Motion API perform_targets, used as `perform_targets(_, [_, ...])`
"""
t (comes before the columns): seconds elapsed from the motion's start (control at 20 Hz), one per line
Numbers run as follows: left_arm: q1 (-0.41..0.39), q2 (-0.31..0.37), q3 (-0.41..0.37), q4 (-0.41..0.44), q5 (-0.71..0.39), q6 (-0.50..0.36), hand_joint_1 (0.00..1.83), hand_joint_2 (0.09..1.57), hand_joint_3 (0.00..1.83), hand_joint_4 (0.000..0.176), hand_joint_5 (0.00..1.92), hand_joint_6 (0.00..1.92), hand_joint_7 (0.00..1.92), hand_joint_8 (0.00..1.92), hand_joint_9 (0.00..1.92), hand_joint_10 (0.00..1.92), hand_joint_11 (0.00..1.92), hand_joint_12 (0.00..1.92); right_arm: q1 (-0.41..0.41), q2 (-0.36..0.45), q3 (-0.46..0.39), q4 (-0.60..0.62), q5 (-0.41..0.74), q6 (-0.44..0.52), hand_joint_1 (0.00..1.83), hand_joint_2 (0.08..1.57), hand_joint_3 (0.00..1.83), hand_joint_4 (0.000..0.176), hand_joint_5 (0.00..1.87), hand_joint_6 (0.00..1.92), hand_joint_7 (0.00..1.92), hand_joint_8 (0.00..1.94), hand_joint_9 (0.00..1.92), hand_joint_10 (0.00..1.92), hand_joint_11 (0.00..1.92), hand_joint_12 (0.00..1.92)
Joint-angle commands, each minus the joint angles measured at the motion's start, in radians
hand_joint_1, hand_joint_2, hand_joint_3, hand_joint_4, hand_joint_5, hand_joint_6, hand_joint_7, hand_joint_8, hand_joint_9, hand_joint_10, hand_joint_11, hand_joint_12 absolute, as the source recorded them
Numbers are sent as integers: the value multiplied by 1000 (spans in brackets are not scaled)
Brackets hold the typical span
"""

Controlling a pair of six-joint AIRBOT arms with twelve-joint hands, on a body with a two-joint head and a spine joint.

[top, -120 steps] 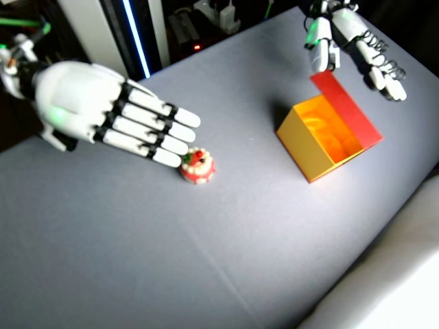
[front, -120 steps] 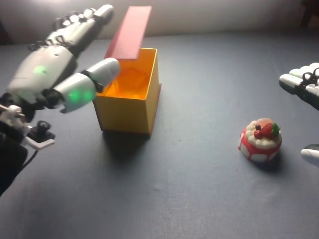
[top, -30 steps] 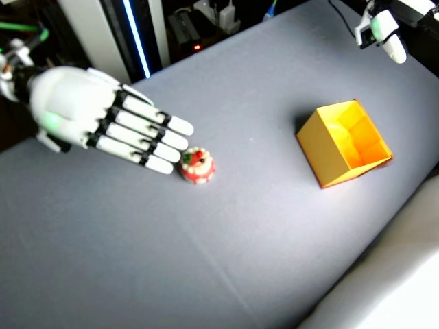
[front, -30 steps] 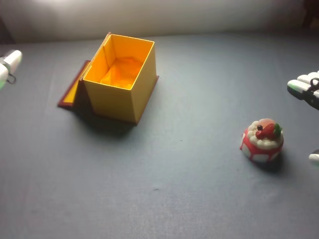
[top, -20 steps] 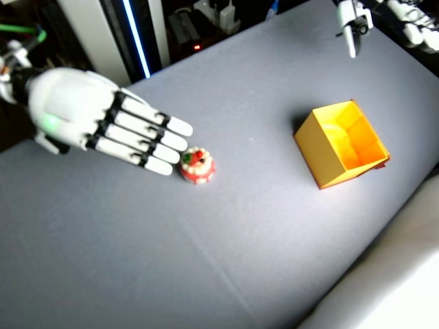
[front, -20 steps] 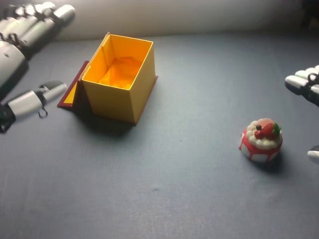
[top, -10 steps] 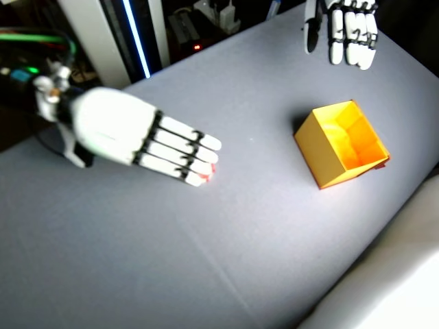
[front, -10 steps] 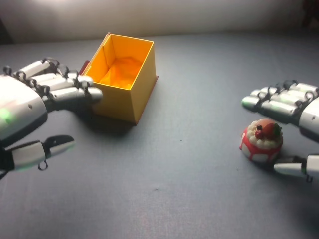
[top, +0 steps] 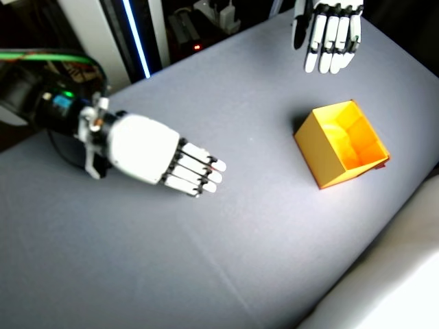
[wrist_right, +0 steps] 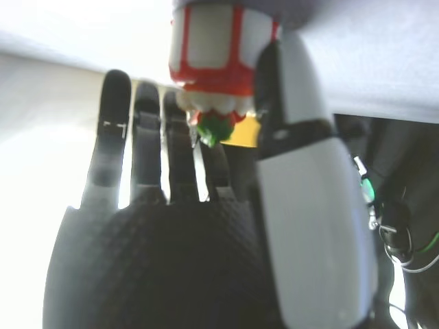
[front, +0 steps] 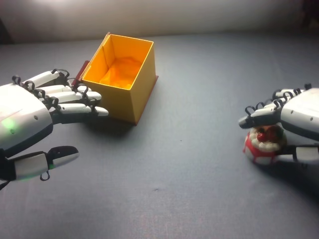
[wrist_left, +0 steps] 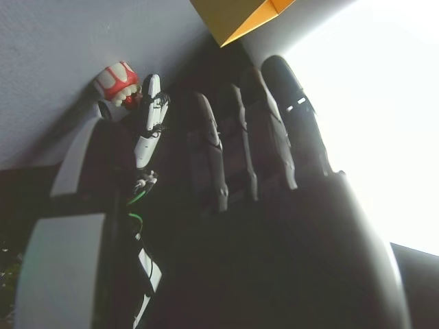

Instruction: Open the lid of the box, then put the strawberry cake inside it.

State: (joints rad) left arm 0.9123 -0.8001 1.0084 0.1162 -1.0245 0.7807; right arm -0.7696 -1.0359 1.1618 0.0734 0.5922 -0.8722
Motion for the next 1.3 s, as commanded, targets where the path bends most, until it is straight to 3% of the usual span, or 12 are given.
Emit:
perform_targets(0.0, [-4, 8, -1, -20, -116, -2, 818, 1329, 0, 0, 513, 32, 346, 1, 306, 58, 0, 1195, 13, 4, 8, 9, 86, 0, 1326, 1227, 4, 0, 619, 1186, 802, 1367, 833, 1507, 777, 1716])
perform_targets(0.15, [-4, 8, -1, -16, -115, -3, 823, 1319, 0, 0, 520, 22, 358, 3, 326, 62, 0, 1191, 36, 7, 3, -15, 86, 2, 1201, 1270, 5, 0, 682, 1190, 752, 1663, 842, 1835, 892, 1917])
perform_targets(0.3, [-3, 8, -1, -7, -104, -15, 774, 1349, 8, 9, 483, 3, 334, 2, 303, 55, 0, 1208, 81, 25, -15, -77, 100, 19, 1184, 1266, 2, 0, 702, 1248, 745, 1608, 670, 1715, 618, 1921])
perform_targets(0.45, [0, 8, 0, 18, -79, -36, 759, 1341, 0, 4, 389, 0, 354, 4, 290, 42, 0, 1234, 134, 27, -16, -123, 113, 32, 1304, 1274, 1, 0, 640, 1197, 706, 1559, 714, 1768, 727, 1921])
perform_targets(0.55, [-1, 2, 1, 41, -65, -55, 657, 1380, 6, 20, 348, 0, 308, 2, 246, 15, 0, 1106, 190, 27, -2, -149, 113, 33, 1336, 1260, 1, 0, 627, 1278, 704, 1445, 712, 1675, 659, 1814])
perform_targets(0.8, [-18, -38, 24, 91, -27, -105, 638, 1365, 0, 48, 281, 3, 292, 0, 276, 23, 0, 1252, 304, -26, 51, -191, 91, 33, 1198, 1275, 0, 0, 631, 1286, 784, 1583, 805, 1671, 804, 1907])
perform_targets(0.85, [-28, -49, 31, 110, -16, -121, 685, 1349, 0, 39, 279, 4, 300, 2, 288, 28, 0, 1281, 334, -45, 65, -204, 82, 33, 1181, 1266, 0, 0, 648, 1321, 793, 1509, 769, 1545, 740, 1843])
perform_targets(0.9, [-38, -57, 37, 129, -4, -132, 629, 1368, 1, 52, 238, 3, 271, 2, 261, 16, 0, 1176, 357, -60, 76, -215, 77, 33, 1300, 1260, 1, 0, 644, 1360, 706, 1430, 720, 1600, 602, 1793])
perform_targets(1.0, [-55, -75, 48, 154, 14, -153, 649, 1365, 0, 47, 247, 10, 283, 6, 281, 25, 0, 1195, 391, -89, 99, -228, 72, 33, 1335, 1239, 0, 0, 650, 1384, 738, 1303, 750, 1524, 595, 1578])
perform_targets(1.1, [-62, -86, 56, 172, 23, -172, 683, 1358, 0, 40, 257, 13, 255, 0, 260, 20, 0, 1229, 422, -120, 123, -240, 66, 34, 1237, 1244, 1, 0, 706, 1211, 775, 1510, 763, 1589, 712, 1817])
perform_targets(1.2, [-74, -100, 65, 195, 35, -191, 702, 1351, 0, 26, 296, 27, 273, 7, 271, 28, 0, 1284, 459, -149, 148, -257, 49, 34, 1171, 1267, 2, 0, 733, 1231, 693, 1610, 640, 1575, 635, 1884])
perform_targets(1.25, [-78, -105, 69, 203, 39, -198, 713, 1342, 0, 18, 305, 29, 284, 9, 276, 35, 0, 1322, 471, -157, 154, -264, 43, 34, 1194, 1265, 0, 0, 720, 1189, 725, 1639, 704, 1679, 752, 1914])
